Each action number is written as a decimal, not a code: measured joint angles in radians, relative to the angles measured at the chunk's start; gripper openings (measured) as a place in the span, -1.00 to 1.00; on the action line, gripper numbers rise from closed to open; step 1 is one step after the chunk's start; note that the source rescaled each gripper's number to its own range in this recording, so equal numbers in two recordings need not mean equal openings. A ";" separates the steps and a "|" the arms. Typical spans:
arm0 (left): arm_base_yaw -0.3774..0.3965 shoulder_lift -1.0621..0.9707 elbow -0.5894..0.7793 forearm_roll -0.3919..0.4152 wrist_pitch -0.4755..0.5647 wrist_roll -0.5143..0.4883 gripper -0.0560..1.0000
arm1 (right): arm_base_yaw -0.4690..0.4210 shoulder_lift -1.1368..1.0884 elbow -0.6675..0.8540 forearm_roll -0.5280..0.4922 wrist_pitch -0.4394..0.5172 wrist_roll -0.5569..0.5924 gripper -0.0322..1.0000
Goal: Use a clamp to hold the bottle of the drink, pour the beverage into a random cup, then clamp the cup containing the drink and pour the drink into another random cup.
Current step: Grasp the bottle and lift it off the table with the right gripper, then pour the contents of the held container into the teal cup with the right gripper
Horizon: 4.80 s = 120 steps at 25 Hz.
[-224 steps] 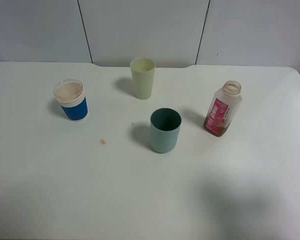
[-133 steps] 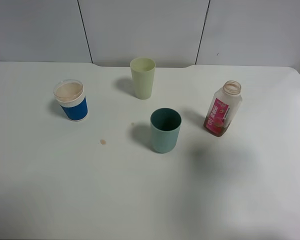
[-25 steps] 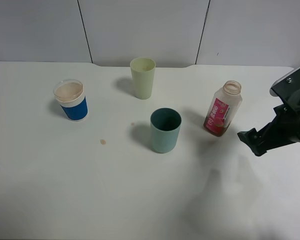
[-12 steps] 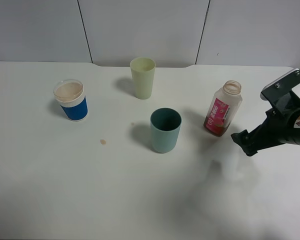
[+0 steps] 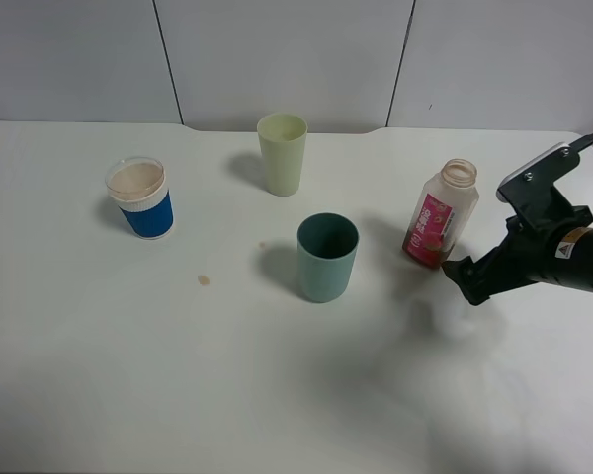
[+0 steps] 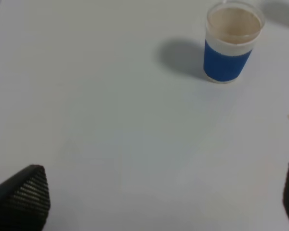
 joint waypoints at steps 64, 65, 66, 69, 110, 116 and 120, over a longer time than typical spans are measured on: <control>0.000 0.000 0.000 0.000 0.000 0.000 0.88 | 0.000 0.465 -0.031 -0.089 -0.749 0.114 -0.63; 0.000 0.000 0.000 0.000 0.000 0.000 0.88 | 0.000 0.465 -0.031 -0.086 -0.750 0.114 -0.82; 0.000 0.000 0.000 0.000 0.000 0.000 0.88 | 0.000 0.465 -0.031 -0.087 -0.752 0.114 -0.89; 0.000 0.000 0.000 0.000 0.000 0.000 0.88 | 0.000 0.465 -0.031 -0.086 -0.753 0.114 -0.89; 0.000 0.000 0.000 0.000 0.000 0.000 0.88 | 0.000 0.292 -0.031 -0.037 -0.680 0.196 -0.90; 0.000 0.000 0.000 0.000 0.000 0.000 0.88 | 0.025 0.206 -0.033 -0.008 -0.589 0.196 -0.90; 0.000 0.000 0.000 0.000 0.000 0.000 0.88 | 0.062 0.172 -0.073 0.016 -0.486 0.196 -0.90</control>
